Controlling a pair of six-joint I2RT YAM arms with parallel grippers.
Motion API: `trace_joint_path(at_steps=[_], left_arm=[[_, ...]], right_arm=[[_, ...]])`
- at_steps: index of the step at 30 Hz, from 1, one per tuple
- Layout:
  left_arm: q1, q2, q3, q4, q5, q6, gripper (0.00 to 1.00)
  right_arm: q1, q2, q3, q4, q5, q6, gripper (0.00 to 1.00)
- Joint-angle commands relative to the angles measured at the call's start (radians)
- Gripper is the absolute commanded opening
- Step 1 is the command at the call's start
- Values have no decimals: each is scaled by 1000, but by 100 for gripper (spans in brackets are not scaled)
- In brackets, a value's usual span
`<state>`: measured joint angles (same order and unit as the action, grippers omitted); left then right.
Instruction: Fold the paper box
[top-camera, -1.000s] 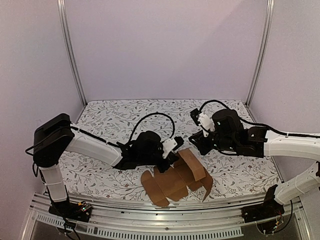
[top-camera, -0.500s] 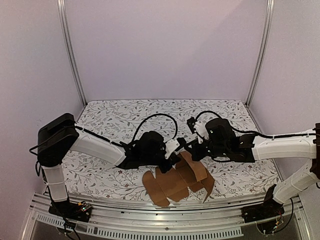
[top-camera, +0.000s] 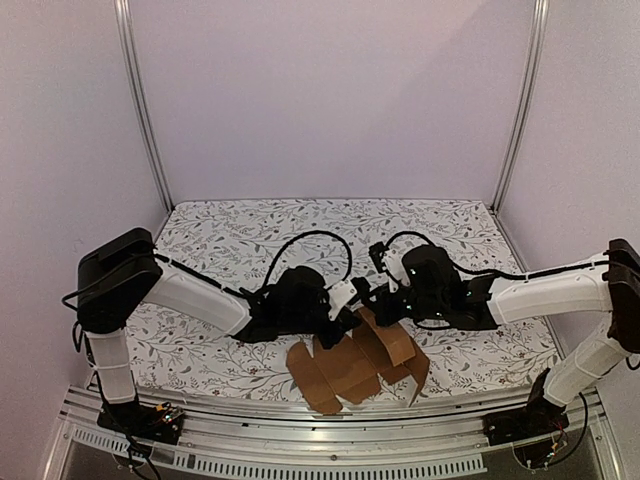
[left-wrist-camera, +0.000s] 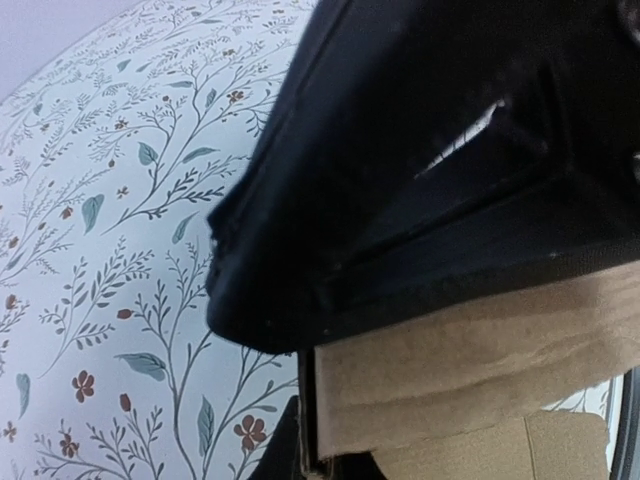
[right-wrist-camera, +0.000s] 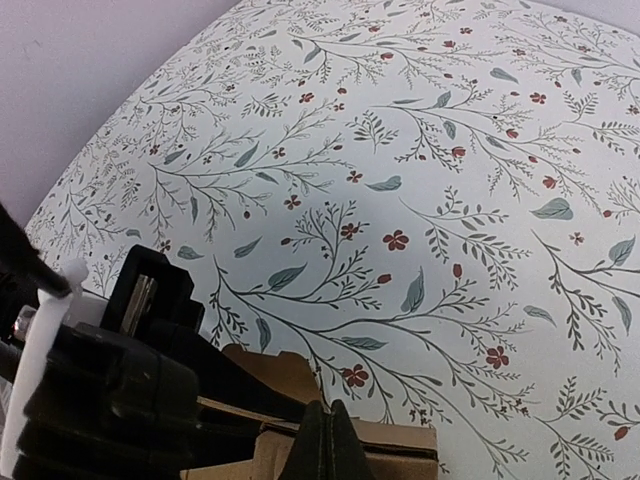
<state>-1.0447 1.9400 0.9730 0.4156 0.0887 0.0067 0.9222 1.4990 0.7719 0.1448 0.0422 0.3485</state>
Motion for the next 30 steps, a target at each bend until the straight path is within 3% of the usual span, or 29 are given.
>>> trace_joint_path(at_steps=[1,11,23,30], left_arm=[[2,35,-29,29,20,-29,10],[2,56,-25,73,30,-40,19],[2,109,15,157,50,-67,20],[0,134,-25,314,48,-87,19]], right_arm=[[-4,44,-38,27,-8,24,0],[-4,64,-63,44,-11,40,0],[-5,56,-67,44,-26,42,0],[-5,34,-81,48,-30,57,0]])
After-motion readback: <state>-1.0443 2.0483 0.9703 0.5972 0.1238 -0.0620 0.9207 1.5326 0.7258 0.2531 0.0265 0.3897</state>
